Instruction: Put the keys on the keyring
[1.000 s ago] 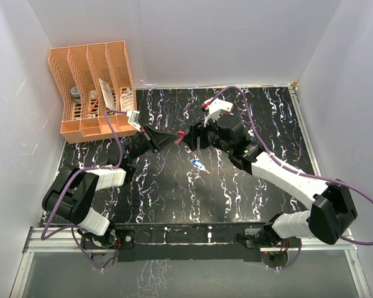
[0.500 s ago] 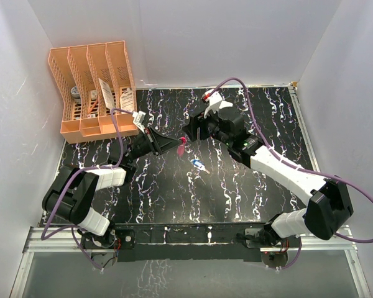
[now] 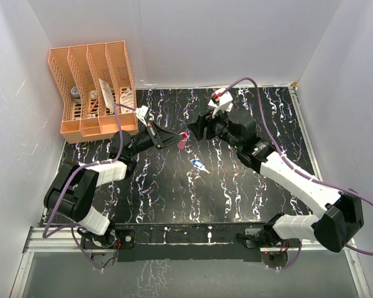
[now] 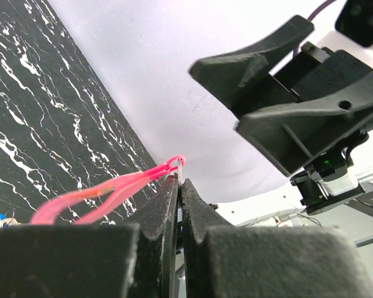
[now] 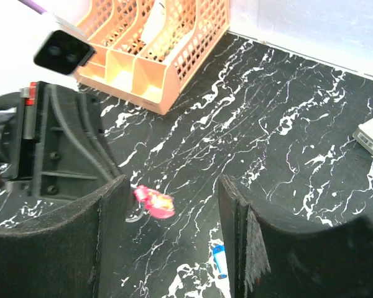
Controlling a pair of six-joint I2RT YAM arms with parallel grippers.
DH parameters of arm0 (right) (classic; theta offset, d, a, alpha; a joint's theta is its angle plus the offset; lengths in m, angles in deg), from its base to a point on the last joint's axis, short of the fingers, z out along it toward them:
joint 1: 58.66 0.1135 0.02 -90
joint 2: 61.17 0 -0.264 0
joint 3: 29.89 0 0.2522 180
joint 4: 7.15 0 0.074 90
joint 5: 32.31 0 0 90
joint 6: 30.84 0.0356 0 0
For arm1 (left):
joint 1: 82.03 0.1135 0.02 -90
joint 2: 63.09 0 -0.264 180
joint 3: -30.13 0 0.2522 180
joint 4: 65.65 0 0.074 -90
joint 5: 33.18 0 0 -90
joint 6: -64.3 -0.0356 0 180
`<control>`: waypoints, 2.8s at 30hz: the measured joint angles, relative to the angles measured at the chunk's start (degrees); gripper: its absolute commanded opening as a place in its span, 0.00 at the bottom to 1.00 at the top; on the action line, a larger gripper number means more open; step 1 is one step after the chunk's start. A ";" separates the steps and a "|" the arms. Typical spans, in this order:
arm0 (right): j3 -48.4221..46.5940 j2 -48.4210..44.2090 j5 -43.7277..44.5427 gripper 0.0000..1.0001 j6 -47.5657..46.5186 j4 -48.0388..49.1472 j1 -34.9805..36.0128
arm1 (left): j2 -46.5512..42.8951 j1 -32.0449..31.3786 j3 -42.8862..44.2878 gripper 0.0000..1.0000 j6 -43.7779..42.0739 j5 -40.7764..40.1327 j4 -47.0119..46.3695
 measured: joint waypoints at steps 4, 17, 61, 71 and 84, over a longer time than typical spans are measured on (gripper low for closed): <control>1.14 -2.51 -1.36 0.48 1.44 0.04 0.00 | 3.23 0.07 0.83 0.00 2.56 0.11 -2.93; 2.10 0.81 -0.09 0.47 4.55 -2.99 -0.13 | 11.43 0.33 1.86 0.00 12.22 2.45 -9.11; 8.83 1.53 -14.67 0.36 24.20 13.77 -1.01 | 4.96 2.80 2.05 0.00 10.80 3.82 -6.97; 8.83 2.64 -15.63 0.36 25.40 14.32 -1.44 | 5.35 2.84 2.05 0.00 11.61 4.09 -7.06; 8.83 3.63 -16.20 0.22 25.86 15.15 -1.81 | 6.36 2.78 2.05 0.00 12.96 4.92 -8.96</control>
